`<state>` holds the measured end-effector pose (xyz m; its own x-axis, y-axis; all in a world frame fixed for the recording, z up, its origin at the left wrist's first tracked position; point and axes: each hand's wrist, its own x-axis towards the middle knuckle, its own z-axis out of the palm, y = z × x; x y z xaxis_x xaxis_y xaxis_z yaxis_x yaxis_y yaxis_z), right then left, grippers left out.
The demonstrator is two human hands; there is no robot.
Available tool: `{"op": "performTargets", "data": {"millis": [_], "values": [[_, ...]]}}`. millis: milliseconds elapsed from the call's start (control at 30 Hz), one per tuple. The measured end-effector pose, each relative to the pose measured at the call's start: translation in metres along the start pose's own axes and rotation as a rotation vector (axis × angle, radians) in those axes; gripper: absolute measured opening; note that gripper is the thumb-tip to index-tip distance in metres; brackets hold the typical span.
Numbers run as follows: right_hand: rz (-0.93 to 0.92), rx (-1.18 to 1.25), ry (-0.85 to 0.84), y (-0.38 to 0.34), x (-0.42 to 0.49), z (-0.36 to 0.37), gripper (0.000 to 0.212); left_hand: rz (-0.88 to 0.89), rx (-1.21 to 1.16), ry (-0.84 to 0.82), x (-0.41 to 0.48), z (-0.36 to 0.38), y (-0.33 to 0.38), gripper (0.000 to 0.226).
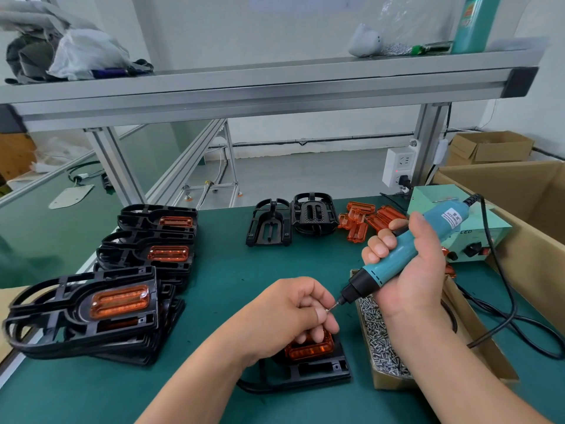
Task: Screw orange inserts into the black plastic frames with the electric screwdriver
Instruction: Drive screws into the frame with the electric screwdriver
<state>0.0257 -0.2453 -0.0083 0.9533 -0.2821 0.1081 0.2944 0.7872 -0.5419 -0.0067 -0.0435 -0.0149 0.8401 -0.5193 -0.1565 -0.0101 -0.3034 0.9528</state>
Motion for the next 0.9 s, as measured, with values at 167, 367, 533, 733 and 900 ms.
{"op": "performTargets", "data": {"millis": [167,367,533,733,900], "values": [[-0.009,0.003,0.005,-0.0014,0.0,-0.001,0.027,0.001,0.02,0.002,-0.0008,-0.0001,0.001,0.019],[-0.005,0.0,-0.004,-0.0006,-0.0001,-0.0006,0.027,-0.011,0.047,0.004,-0.001,0.0003,0.003,0.02],[0.0,0.0,-0.008,-0.0007,-0.0002,-0.0006,0.027,-0.011,0.055,0.007,-0.0019,-0.0001,0.0033,0.019],[0.0,-0.016,-0.04,-0.0001,-0.0006,0.0002,0.027,-0.013,0.065,0.017,-0.0021,0.0,0.0033,0.019],[0.003,-0.028,-0.075,0.0017,-0.0032,0.0019,0.027,-0.002,0.074,0.022,-0.0013,-0.0004,0.0036,0.019]]}}
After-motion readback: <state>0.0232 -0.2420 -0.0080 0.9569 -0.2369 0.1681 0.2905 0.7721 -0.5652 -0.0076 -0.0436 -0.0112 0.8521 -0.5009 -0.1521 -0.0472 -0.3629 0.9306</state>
